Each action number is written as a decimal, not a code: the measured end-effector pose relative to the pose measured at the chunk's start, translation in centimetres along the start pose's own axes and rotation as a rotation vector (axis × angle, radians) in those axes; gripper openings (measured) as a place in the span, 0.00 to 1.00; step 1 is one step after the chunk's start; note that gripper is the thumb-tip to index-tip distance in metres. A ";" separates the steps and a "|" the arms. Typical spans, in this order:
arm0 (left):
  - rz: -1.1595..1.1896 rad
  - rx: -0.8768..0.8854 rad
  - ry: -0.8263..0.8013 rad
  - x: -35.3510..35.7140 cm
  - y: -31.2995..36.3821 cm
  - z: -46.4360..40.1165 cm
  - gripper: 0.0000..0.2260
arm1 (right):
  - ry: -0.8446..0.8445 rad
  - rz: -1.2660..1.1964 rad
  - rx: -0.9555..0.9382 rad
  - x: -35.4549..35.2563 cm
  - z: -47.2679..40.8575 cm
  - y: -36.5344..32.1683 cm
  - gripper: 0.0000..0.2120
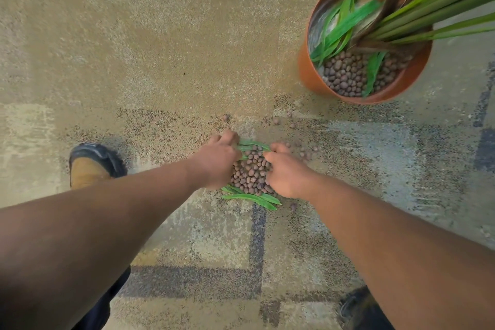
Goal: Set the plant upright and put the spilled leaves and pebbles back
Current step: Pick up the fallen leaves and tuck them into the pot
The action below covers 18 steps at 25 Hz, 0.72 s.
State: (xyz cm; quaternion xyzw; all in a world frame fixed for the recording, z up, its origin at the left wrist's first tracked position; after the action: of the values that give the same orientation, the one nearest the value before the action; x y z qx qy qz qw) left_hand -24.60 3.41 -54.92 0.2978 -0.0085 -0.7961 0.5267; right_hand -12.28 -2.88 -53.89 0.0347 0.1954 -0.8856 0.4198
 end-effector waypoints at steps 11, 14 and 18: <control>0.204 0.055 0.011 1.1 0.7 0.1 0.34 | 0.216 -0.434 0.119 -0.2 0.6 1.4 0.24; 0.222 0.064 0.023 1.0 0.7 0.4 0.31 | 0.325 -0.535 0.174 -0.6 1.1 1.7 0.17; 0.261 0.052 0.028 0.8 0.5 0.6 0.30 | 0.469 -0.512 0.166 -2.1 2.7 2.2 0.08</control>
State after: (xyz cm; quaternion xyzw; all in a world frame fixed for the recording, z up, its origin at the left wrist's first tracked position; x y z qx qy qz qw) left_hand -24.71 2.30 -54.63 0.3188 -0.0603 -0.7160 0.6181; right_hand -8.94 -3.64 -51.63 0.2210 0.2164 -0.9429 0.1237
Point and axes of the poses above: each hand's wrist, its own z-axis away from the middle knuckle, its own x-axis out of the palm, y = z × x, the point moved 8 cm from there along -z, towards the middle knuckle
